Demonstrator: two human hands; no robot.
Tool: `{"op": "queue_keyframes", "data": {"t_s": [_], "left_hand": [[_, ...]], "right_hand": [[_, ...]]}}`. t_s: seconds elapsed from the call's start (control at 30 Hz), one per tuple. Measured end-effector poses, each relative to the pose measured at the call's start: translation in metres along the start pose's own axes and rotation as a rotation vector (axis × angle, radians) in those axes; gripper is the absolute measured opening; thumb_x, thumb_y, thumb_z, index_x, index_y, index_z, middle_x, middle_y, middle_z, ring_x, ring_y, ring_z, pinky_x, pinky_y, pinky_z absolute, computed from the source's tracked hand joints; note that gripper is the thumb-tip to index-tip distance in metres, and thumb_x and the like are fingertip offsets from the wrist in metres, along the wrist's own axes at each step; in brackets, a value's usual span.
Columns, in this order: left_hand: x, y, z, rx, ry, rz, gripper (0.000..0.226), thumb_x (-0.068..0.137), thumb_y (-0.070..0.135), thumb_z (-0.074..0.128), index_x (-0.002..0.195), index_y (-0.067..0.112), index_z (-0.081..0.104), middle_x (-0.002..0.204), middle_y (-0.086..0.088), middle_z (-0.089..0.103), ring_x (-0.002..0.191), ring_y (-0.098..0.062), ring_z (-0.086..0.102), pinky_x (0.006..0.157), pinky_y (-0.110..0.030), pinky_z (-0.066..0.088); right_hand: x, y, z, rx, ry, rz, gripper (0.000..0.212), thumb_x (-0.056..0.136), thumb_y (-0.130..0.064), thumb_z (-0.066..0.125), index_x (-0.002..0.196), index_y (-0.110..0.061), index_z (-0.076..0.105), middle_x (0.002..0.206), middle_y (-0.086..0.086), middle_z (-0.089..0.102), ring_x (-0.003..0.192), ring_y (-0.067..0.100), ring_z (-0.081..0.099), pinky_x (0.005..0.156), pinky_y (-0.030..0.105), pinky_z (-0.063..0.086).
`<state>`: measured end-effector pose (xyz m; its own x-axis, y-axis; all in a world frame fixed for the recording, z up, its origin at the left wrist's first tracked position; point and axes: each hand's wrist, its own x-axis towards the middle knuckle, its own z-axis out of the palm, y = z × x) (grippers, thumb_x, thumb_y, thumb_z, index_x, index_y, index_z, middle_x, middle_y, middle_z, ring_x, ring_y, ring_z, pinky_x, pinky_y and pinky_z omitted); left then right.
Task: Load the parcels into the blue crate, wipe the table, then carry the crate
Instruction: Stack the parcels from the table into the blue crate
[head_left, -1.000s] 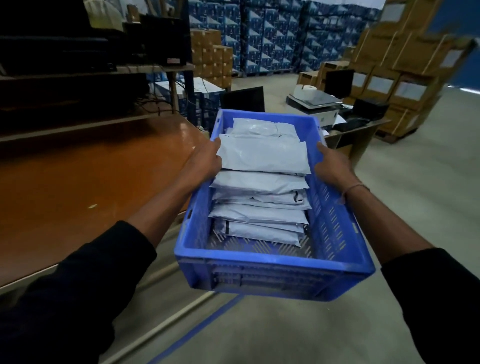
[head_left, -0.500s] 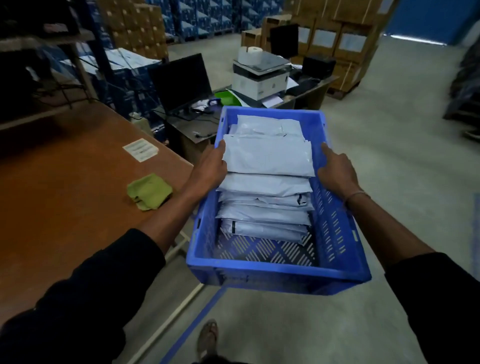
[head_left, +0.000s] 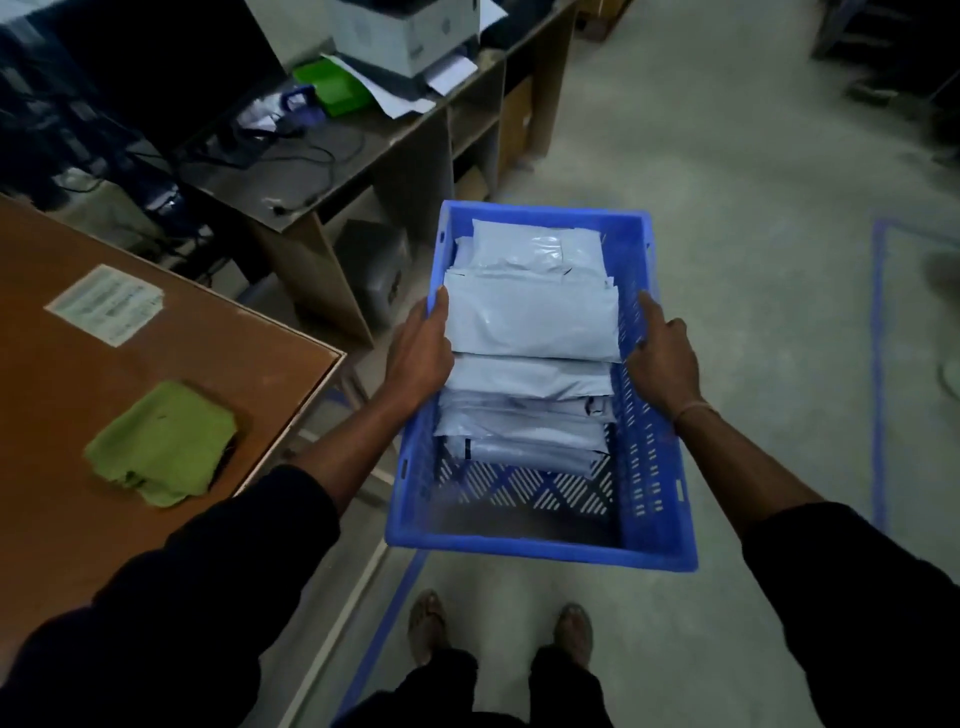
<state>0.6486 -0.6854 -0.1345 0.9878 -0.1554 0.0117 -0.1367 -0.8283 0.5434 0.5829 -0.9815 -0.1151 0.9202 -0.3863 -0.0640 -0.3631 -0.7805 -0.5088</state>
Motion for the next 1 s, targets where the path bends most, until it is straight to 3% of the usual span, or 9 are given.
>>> {"op": "queue_keyframes", "data": {"t_s": [0.2,0.37,0.5,0.73,0.83,1.0], "left_hand": [[0.013,-0.050,0.095,-0.077,-0.117,-0.074,0.077,0.087,-0.001,0.042,0.160,0.020,0.029,0.155,-0.021,0.042,0.135,-0.040,0.049,0.110,-0.043,0.043],[0.014,-0.090,0.179,-0.165,-0.183,-0.145,0.069,0.090,-0.009,0.042,0.156,0.011,0.038,0.159,-0.015,0.040,0.146,-0.030,0.041,0.120,-0.035,0.032],[0.016,-0.126,0.246,-0.187,-0.261,-0.180,0.069,0.091,-0.012,0.042,0.156,0.009,0.037,0.159,-0.015,0.040,0.145,-0.029,0.041,0.117,-0.028,0.029],[0.022,-0.197,0.364,-0.159,-0.363,-0.221,0.068,0.091,-0.009,0.043,0.155,0.015,0.040,0.151,-0.020,0.048,0.136,-0.035,0.049,0.111,-0.040,0.041],[0.026,-0.227,0.405,-0.153,-0.390,-0.175,0.067,0.091,-0.010,0.042,0.154,0.012,0.040,0.155,-0.017,0.044,0.141,-0.034,0.045,0.111,-0.034,0.037],[0.038,-0.273,0.467,-0.174,-0.488,-0.182,0.073,0.089,-0.015,0.040,0.155,0.014,0.036,0.158,-0.014,0.040,0.143,-0.032,0.041,0.104,-0.022,0.033]], "right_hand": [[0.024,0.058,0.071,0.038,-0.116,0.074,0.075,0.089,-0.003,0.049,0.155,-0.027,0.023,0.127,0.024,0.043,0.080,0.038,0.055,0.069,0.034,0.040],[0.038,0.116,0.140,0.084,-0.273,0.157,0.077,0.085,-0.004,0.055,0.153,-0.025,0.025,0.126,0.026,0.045,0.100,0.047,0.057,0.086,0.043,0.048],[0.043,0.164,0.203,0.088,-0.347,0.209,0.081,0.083,0.000,0.055,0.153,-0.024,0.024,0.127,0.027,0.044,0.105,0.047,0.056,0.087,0.042,0.046],[0.055,0.244,0.320,0.099,-0.399,0.246,0.084,0.078,-0.001,0.061,0.151,-0.024,0.025,0.118,0.026,0.051,0.098,0.047,0.059,0.080,0.045,0.049],[0.056,0.275,0.371,0.123,-0.423,0.267,0.084,0.078,0.000,0.063,0.150,-0.022,0.025,0.115,0.026,0.052,0.094,0.045,0.060,0.070,0.038,0.043],[0.050,0.316,0.454,0.183,-0.437,0.366,0.084,0.076,-0.004,0.065,0.148,-0.020,0.025,0.112,0.030,0.056,0.095,0.046,0.060,0.070,0.037,0.041]]}}
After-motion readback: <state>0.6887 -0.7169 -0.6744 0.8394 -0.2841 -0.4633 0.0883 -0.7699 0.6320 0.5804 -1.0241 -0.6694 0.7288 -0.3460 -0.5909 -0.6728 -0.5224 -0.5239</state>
